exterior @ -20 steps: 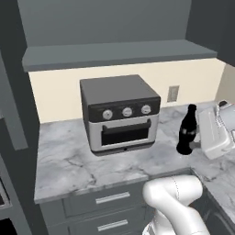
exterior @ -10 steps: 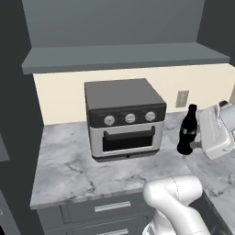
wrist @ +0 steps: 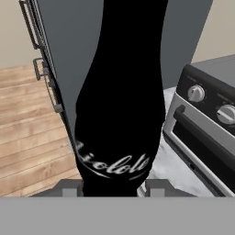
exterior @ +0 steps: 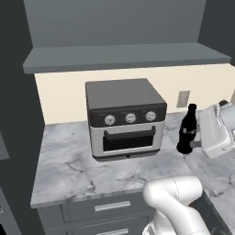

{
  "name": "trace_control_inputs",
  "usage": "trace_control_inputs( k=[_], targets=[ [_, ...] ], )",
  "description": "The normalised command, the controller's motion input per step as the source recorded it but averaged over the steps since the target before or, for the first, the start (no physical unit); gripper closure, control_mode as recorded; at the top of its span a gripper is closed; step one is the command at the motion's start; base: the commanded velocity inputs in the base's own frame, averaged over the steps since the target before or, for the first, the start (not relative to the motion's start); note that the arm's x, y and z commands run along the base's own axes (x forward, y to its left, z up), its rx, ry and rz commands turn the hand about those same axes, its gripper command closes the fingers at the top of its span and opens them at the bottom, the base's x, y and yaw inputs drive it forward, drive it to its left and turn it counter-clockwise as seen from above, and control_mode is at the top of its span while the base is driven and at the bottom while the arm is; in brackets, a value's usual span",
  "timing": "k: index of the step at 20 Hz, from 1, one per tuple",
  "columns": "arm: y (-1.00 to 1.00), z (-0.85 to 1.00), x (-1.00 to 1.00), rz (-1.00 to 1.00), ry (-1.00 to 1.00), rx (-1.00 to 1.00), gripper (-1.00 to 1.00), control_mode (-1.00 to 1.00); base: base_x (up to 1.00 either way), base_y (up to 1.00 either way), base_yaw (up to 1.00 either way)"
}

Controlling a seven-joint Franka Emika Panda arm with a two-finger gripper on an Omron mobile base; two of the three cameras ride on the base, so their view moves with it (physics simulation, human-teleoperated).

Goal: Pick the can, bottled drink from the counter and place them in the open cabinet.

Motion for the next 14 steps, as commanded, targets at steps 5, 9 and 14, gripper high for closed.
trace_control_inputs(
  k=[5, 9, 14],
  targets=[
    [0.08, 0.00, 0.02, -0.01, 0.00, 0.00, 1.00, -1.00, 0.00, 0.00, 0.00],
    [0.45, 0.01, 0.06, -0.27, -0.07, -0.08, 1.00, -1.00, 0.00, 0.00, 0.00],
    [0.30, 0.26, 0.30, -0.42, -0.03, -0.04, 1.00, -1.00, 0.00, 0.00, 0.00]
  ],
)
